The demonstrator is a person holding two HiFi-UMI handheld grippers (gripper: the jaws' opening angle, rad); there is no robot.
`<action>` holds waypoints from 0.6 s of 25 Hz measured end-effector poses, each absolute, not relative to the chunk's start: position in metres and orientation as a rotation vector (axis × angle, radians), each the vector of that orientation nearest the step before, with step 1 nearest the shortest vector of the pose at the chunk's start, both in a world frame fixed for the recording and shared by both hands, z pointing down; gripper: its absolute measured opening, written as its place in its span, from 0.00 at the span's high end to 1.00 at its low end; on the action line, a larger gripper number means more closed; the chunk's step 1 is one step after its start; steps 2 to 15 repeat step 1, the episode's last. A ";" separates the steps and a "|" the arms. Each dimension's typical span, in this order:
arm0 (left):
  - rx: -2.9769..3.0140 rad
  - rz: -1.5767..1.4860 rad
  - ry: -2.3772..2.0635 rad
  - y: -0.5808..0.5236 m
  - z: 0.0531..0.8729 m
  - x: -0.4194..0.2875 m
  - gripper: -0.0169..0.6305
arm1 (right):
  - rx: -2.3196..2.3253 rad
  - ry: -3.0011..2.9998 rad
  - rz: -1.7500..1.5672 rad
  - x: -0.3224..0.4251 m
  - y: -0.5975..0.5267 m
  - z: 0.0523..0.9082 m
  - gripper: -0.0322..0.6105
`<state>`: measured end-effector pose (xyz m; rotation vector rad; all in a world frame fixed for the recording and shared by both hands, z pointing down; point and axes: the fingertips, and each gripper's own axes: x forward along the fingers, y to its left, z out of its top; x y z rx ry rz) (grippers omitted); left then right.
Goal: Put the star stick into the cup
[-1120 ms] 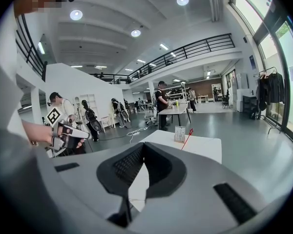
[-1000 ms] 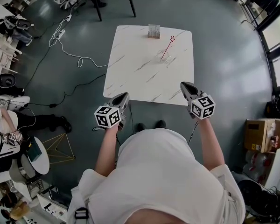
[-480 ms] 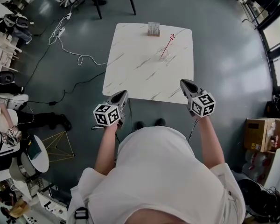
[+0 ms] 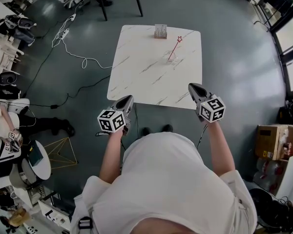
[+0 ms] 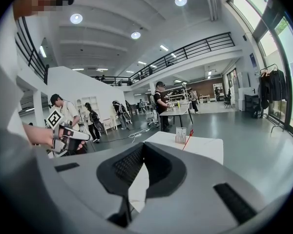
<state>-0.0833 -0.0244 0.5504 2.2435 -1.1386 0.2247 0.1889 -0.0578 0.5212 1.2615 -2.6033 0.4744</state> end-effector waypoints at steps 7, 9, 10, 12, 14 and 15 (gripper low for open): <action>2.243 0.224 -1.140 -0.024 0.551 -0.084 0.95 | 1.262 -2.604 0.475 0.189 -0.057 0.522 0.91; 2.243 0.224 -1.140 -0.024 0.551 -0.084 0.95 | 1.262 -2.604 0.475 0.189 -0.057 0.522 0.91; 2.243 0.224 -1.140 -0.024 0.551 -0.084 0.95 | 1.262 -2.604 0.475 0.189 -0.057 0.522 0.91; 2.243 0.224 -1.140 -0.024 0.551 -0.084 0.95 | 1.262 -2.604 0.475 0.189 -0.057 0.522 0.91; 2.243 0.224 -1.140 -0.024 0.551 -0.084 0.95 | 1.262 -2.604 0.475 0.189 -0.057 0.522 0.91; 2.243 0.224 -1.140 -0.024 0.551 -0.084 0.95 | 1.262 -2.604 0.475 0.189 -0.057 0.522 0.91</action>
